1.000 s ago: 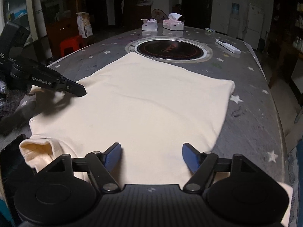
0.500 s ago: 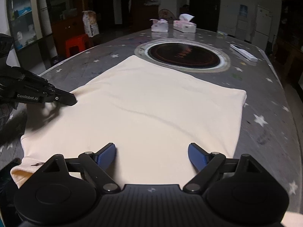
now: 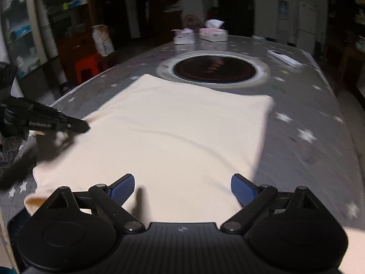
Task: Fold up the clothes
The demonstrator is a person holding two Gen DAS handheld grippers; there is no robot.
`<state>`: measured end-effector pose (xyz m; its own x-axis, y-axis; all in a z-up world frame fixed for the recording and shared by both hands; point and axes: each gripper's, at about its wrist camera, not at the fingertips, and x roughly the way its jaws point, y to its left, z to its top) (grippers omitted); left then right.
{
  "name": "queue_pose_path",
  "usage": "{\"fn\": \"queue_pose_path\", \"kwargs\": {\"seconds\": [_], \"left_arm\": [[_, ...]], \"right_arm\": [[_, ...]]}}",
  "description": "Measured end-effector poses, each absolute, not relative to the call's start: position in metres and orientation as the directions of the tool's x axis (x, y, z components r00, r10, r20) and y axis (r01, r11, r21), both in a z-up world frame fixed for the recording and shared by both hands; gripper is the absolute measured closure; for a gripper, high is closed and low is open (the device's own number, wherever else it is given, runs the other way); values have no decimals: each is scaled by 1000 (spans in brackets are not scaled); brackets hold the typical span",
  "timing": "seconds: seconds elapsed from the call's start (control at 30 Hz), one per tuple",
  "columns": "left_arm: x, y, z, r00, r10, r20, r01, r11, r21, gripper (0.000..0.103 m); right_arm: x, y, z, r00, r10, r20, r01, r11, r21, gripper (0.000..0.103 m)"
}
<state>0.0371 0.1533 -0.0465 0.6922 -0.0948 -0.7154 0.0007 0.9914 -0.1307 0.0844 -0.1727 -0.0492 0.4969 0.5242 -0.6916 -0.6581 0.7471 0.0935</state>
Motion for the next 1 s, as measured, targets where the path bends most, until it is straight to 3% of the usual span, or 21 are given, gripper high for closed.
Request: {"fn": "queue_pose_path", "kwargs": {"seconds": [0.47, 0.63, 0.73, 0.8, 0.83, 1.0], "left_arm": [[38, 146, -46, 690, -60, -722, -16, 995, -97, 100], [38, 144, -44, 687, -52, -725, -14, 996, -85, 100], [38, 138, -40, 689, -43, -724, -10, 998, -70, 93], [37, 132, -36, 697, -40, -716, -4, 998, -60, 78], [36, 129, -34, 702, -39, -711, 2, 999, -53, 74], [32, 113, -25, 716, -62, -695, 43, 998, -45, 71]], "right_arm": [[55, -286, -59, 638, 309, -705, -398, 916, 41, 10], [48, -320, -60, 679, 250, -691, -299, 953, 51, 16], [50, -347, -61, 689, 224, -689, -206, 972, 110, 22], [53, -366, -63, 689, 216, -692, -143, 976, 162, 29], [54, -375, -65, 690, 220, -690, -120, 974, 191, 34], [60, -399, -72, 694, 247, -676, -66, 957, 283, 45]]}}
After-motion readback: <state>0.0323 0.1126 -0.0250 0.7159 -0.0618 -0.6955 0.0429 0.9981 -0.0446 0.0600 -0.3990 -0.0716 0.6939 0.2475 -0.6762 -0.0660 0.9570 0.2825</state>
